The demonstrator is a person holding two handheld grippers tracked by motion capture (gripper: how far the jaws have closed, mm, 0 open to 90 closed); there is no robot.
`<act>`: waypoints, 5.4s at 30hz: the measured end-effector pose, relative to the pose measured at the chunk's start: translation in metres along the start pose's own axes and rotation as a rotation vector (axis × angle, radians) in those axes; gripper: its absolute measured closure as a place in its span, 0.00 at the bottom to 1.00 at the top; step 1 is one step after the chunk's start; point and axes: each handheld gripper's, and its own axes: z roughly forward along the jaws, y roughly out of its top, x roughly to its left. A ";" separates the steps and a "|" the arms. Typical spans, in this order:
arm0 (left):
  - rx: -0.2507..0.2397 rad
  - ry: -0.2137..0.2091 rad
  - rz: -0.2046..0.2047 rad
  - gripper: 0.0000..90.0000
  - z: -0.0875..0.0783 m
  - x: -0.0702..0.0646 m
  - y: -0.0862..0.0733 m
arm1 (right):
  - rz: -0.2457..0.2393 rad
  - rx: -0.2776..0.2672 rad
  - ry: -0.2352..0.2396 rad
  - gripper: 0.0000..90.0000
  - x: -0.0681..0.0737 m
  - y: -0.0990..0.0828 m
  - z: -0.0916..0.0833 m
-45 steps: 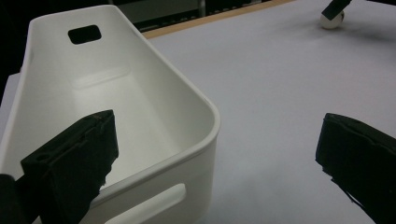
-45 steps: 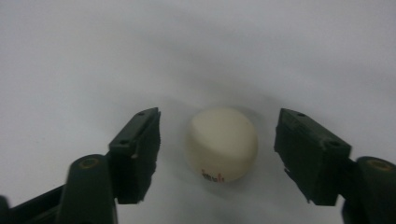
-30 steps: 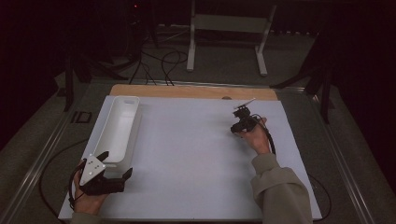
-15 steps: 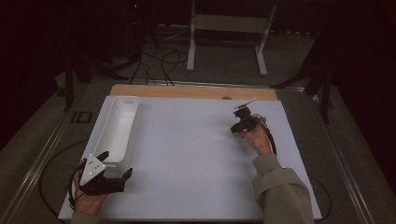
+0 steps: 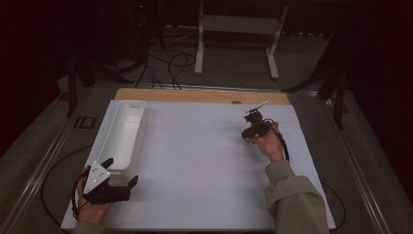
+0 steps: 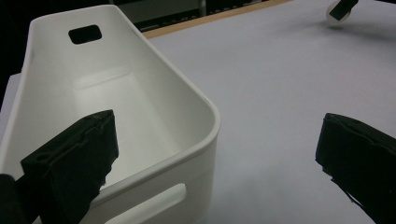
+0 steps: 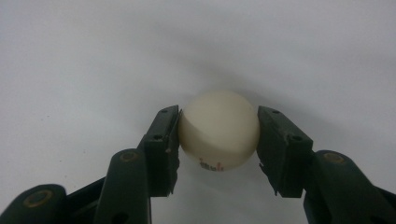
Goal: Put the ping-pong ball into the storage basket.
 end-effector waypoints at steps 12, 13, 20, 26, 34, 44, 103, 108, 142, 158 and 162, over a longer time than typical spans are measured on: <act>0.002 0.000 0.002 0.00 0.000 0.000 0.000 | -0.005 -0.010 0.006 0.56 0.003 0.003 -0.008; 0.001 0.000 0.002 0.00 0.000 0.000 0.000 | -0.004 -0.014 0.011 0.56 0.004 0.003 -0.010; 0.002 0.000 0.002 0.00 0.000 0.000 0.000 | -0.013 -0.020 0.011 0.56 0.007 0.005 -0.016; 0.002 0.001 0.004 0.00 0.000 0.000 0.000 | -0.008 -0.020 0.015 0.57 0.008 0.005 -0.018; 0.003 0.001 0.004 0.00 0.000 0.000 0.000 | -0.032 -0.035 0.016 0.57 0.014 0.009 -0.027; 0.003 0.001 0.005 0.00 0.000 0.000 0.000 | -0.068 -0.055 0.013 0.57 0.025 0.016 -0.036; 0.004 0.000 0.008 0.00 0.000 0.000 0.000 | -0.214 -0.108 0.040 0.57 0.079 0.037 -0.057; 0.005 0.001 0.009 0.00 0.000 0.000 0.000 | -0.224 -0.112 0.047 0.57 0.084 0.039 -0.057; 0.007 0.005 0.011 0.00 0.001 -0.001 0.000 | -0.286 -0.136 0.068 0.57 0.115 0.049 -0.067; 0.008 0.006 0.013 0.00 0.001 -0.001 0.000 | -0.315 -0.146 0.077 0.57 0.128 0.053 -0.072; 0.008 0.006 0.012 0.00 0.001 -0.001 0.000 | -0.322 -0.148 0.082 0.57 0.132 0.054 -0.072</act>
